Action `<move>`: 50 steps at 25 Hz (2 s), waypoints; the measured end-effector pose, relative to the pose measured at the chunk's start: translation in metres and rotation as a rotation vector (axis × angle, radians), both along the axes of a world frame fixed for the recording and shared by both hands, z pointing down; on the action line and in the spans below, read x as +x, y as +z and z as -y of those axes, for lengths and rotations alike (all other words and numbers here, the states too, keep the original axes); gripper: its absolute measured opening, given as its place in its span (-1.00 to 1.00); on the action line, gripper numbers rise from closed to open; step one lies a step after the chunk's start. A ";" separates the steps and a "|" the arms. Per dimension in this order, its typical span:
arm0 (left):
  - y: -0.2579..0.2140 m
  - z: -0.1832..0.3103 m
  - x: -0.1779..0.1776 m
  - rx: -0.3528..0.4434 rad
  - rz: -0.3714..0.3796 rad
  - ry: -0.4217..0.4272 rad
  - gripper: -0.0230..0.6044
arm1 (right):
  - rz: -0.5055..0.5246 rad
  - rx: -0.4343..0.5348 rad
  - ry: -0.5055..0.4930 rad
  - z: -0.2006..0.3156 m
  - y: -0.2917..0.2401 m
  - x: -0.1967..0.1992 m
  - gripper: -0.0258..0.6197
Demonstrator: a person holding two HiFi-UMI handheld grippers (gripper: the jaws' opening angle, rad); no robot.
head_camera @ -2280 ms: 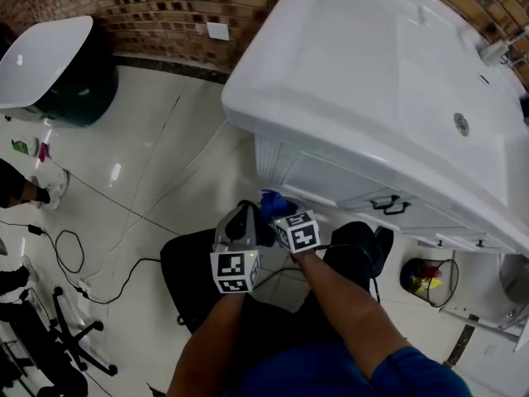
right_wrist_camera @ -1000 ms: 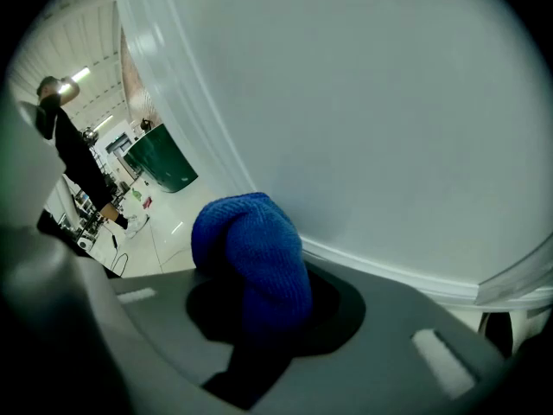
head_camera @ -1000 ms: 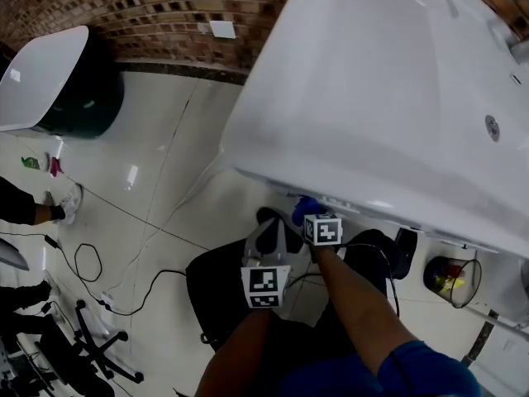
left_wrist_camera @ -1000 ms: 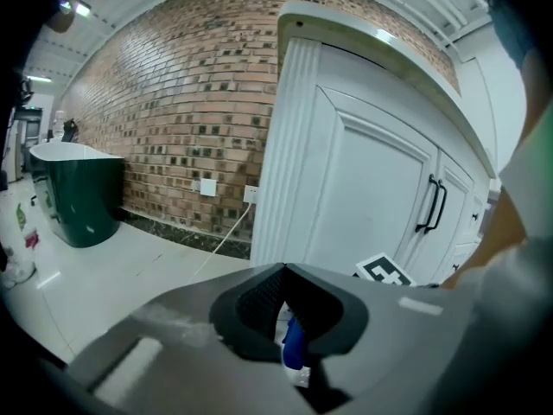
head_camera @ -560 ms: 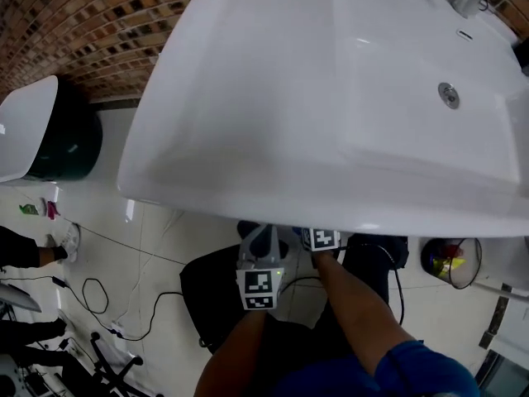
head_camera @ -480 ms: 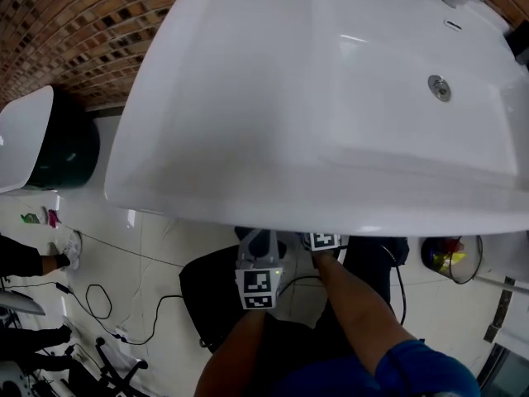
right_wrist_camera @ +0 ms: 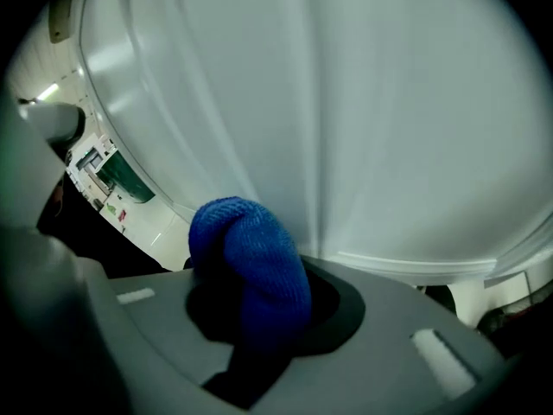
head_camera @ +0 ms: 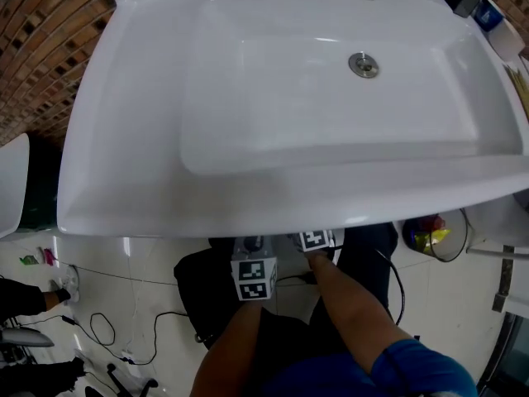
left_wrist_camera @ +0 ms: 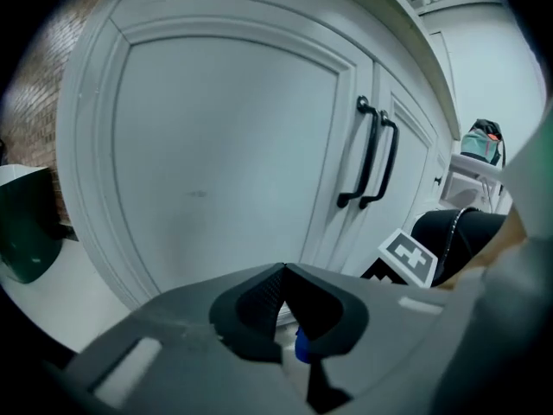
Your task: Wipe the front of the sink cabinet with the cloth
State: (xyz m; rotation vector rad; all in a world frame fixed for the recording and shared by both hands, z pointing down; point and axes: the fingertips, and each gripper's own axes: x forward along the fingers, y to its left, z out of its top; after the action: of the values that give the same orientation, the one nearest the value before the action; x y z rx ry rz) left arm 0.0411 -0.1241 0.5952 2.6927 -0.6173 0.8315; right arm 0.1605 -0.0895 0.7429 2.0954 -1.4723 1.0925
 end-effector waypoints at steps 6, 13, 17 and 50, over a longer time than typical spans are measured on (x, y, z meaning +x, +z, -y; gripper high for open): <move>-0.001 -0.034 0.040 -0.001 -0.006 0.072 -0.92 | 0.194 -0.163 0.037 -0.063 0.020 0.004 -0.67; 0.006 -0.064 0.080 -0.027 -0.002 0.112 -0.92 | 0.196 -0.166 0.130 -0.110 0.018 0.053 -0.67; 0.009 -0.088 0.112 -0.046 -0.016 0.156 -0.93 | 0.187 -0.158 0.200 -0.143 0.015 0.084 -0.67; 0.020 -0.190 0.211 -0.170 -0.064 0.299 -0.93 | 0.167 -0.001 0.249 -0.233 -0.042 0.137 -0.67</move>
State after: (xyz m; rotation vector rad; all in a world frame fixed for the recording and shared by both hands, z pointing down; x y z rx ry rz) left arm 0.2523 0.0657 0.6154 2.6770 -0.1231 0.8212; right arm 0.2975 0.1437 0.7006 2.2803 -1.3047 1.3892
